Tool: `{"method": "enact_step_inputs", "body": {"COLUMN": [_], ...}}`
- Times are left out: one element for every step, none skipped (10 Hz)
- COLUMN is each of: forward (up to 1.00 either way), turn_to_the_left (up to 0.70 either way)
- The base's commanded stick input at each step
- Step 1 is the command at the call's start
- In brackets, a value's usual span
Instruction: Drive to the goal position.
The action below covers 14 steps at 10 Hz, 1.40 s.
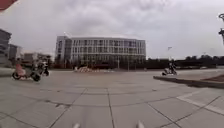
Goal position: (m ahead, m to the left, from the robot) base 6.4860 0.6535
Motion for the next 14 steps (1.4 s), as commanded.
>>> {"method": "enact_step_inputs", "body": {"forward": [0.50,0.50,0.50,0.50,0.50,0.50,0.50,0.50,0.50,0.50,0.50,0.50,0.50,0.50], "turn_to_the_left": [0.00,0.00,0.00,0.00,0.00,0.00,0.00,0.00,0.00,0.00,0.00,0.00,0.00,0.00]}}
